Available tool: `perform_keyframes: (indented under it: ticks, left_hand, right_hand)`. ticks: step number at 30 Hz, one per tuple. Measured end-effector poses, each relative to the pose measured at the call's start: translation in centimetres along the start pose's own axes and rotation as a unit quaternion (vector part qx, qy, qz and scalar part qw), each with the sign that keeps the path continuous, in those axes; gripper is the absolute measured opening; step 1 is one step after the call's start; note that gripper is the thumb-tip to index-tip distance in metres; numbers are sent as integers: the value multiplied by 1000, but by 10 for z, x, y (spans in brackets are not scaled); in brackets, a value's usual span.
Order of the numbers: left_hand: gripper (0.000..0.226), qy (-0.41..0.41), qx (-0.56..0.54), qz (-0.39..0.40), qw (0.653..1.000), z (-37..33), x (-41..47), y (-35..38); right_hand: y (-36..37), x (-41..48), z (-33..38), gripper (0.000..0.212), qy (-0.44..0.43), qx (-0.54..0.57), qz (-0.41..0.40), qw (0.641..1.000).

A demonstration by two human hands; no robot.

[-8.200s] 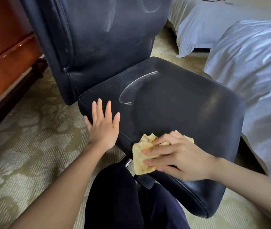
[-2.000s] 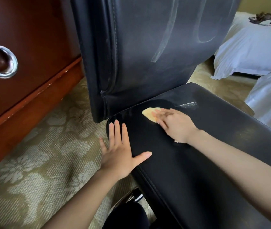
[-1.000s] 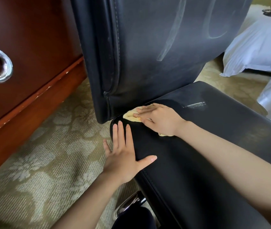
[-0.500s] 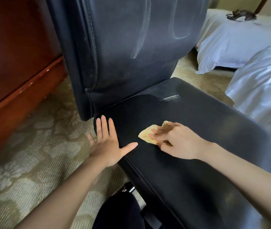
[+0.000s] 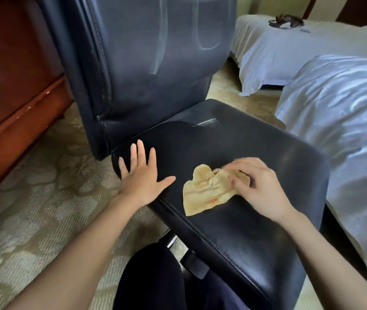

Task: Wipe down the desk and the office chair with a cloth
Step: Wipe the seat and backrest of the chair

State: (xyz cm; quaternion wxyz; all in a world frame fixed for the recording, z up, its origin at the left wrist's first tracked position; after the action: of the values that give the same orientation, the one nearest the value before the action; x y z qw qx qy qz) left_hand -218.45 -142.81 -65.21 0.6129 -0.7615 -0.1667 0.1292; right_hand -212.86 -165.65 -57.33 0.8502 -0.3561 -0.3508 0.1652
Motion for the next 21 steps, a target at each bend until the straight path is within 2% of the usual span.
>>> perform_keyframes:
  ticks: [2,3,6,8,12,14,16,18,21]
  left_hand:
    - [81,29,-29,-9,999,-18,-1,-2]
    - [76,42,-41,-5,998,-26,-1,-1]
    - [69,61,-50,20,997,-39,-3,5]
    - [68,55,-50,30,997,-40,-4,9]
    - [70,38,-53,41,997,-38,-10,14]
    - [70,60,-91,30,994,-42,-14,9]
    - [69,126,-156,-9,980,-56,-22,-4]
    - [61,222,-190,-66,954,-78,-37,-24]
    - [58,318,-127,-113,933,-110,-57,-35]
  right_hand:
    - [-8,-3,-19,23,64,-33,-18,997]
    - [-3,-5,-24,29,83,-44,17,995]
    - [30,-15,-31,69,110,-76,173,976]
    - [35,-17,-33,76,130,-102,178,970]
    - [14,-15,-26,51,128,-160,54,977]
    - [4,-18,-25,40,133,-138,-16,981]
    - [-2,-21,-34,32,185,-56,-52,980]
    - [0,-19,-44,26,240,9,-47,970]
    - [8,-15,-49,24,279,24,-12,960]
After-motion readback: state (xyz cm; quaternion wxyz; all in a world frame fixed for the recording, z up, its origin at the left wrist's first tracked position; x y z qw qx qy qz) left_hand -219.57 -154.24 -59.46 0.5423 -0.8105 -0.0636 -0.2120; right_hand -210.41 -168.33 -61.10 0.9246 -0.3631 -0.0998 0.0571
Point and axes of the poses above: each hand's wrist, its own x-axis towards the middle knuckle, its own y-axis out of the palm, z = x × y, the point moved 9 cm from there along x, towards the middle knuckle, and after that the axes turned 7 degrees about -z, right-handed, at the moved point
